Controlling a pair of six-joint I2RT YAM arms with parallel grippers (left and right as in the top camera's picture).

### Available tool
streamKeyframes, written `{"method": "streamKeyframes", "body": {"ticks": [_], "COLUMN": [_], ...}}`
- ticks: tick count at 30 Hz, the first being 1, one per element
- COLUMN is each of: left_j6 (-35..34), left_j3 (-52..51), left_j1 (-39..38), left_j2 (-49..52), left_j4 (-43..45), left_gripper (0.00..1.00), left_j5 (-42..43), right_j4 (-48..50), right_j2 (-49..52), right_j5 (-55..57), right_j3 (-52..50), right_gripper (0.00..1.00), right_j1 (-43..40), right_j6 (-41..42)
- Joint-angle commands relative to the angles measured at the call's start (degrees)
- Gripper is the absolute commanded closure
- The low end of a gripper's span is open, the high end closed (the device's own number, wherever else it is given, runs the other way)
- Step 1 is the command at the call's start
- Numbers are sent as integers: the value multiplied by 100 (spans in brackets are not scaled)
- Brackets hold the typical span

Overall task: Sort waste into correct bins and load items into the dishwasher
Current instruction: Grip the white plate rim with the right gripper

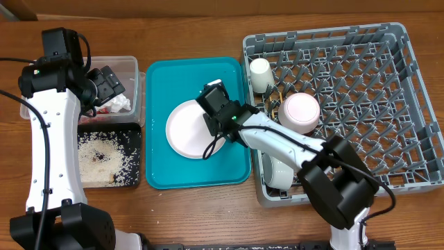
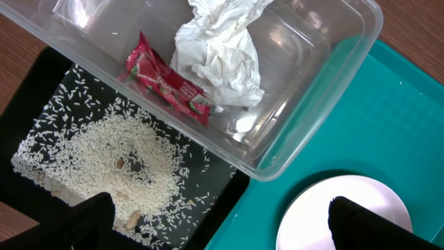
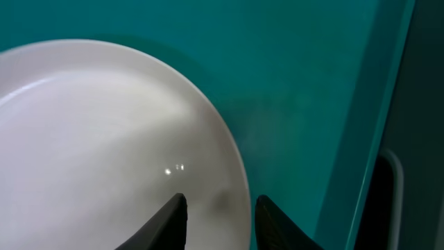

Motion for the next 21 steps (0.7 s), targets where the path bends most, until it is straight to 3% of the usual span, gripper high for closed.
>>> {"method": "streamKeyframes", "body": {"ticks": [1, 15, 21], "left_j6": [-76, -76, -76], "left_j3": [129, 129, 129], "left_j1": [-11, -11, -11], "left_j2": [15, 15, 15], "left_j4": [7, 7, 7], "left_gripper": [0, 0, 0], "left_j5": [9, 9, 9], "right_j4": [35, -149, -350], "right_j2": [142, 367, 367], "right_j5": [105, -326, -839], "right_j3": [129, 125, 125], "right_gripper": [66, 68, 74], "right_j1": [-138, -151, -151], "right_j6": [0, 2, 0]}}
